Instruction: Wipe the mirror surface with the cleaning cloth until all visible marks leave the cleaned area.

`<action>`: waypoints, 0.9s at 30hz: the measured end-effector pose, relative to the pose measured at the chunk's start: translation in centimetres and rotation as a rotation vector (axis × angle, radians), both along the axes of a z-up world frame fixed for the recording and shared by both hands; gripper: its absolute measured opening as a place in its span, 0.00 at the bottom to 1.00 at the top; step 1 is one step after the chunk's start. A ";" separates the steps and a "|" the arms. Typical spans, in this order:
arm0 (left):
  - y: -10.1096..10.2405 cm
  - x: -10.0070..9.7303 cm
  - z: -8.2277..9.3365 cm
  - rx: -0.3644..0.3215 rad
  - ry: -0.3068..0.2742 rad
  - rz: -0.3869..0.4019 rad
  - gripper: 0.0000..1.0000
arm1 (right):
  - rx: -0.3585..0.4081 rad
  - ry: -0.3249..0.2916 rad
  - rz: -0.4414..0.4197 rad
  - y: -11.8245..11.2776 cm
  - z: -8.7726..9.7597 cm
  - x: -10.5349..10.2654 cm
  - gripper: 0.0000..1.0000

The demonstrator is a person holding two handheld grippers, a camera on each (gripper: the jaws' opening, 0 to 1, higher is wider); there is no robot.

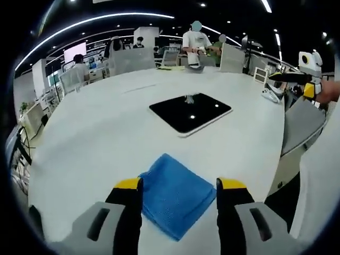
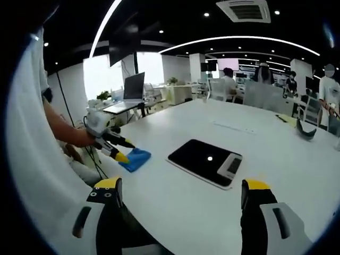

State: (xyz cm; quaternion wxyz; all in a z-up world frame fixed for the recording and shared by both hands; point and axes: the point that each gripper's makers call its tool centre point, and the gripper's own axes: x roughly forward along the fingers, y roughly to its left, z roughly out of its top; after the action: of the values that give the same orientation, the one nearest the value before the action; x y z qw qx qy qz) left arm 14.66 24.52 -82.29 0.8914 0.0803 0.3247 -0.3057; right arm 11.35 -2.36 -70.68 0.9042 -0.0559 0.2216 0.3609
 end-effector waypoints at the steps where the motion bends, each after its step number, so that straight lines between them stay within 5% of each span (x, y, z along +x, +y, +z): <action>1: 0.0 0.0 -0.3 0.004 0.006 -0.003 0.54 | 0.000 0.001 0.000 0.0 0.0 0.0 0.92; 15: 0.0 0.4 -2.3 0.036 0.055 0.001 0.49 | -0.017 0.016 0.000 -0.1 -0.4 -0.3 0.91; 18: 0.4 0.5 -2.7 0.085 0.036 -0.021 0.43 | -0.018 0.017 0.000 0.0 -0.3 -0.3 0.91; 27: 0.5 0.5 -2.6 0.068 0.013 -0.026 0.41 | -0.017 0.022 0.000 0.2 -0.5 -0.4 0.91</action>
State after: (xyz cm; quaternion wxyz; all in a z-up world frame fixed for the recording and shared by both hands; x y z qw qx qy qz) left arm 15.12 25.01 -84.87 0.8821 0.1125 0.3397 -0.3065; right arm 10.95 -2.14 -71.18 0.9013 -0.0599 0.2345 0.3594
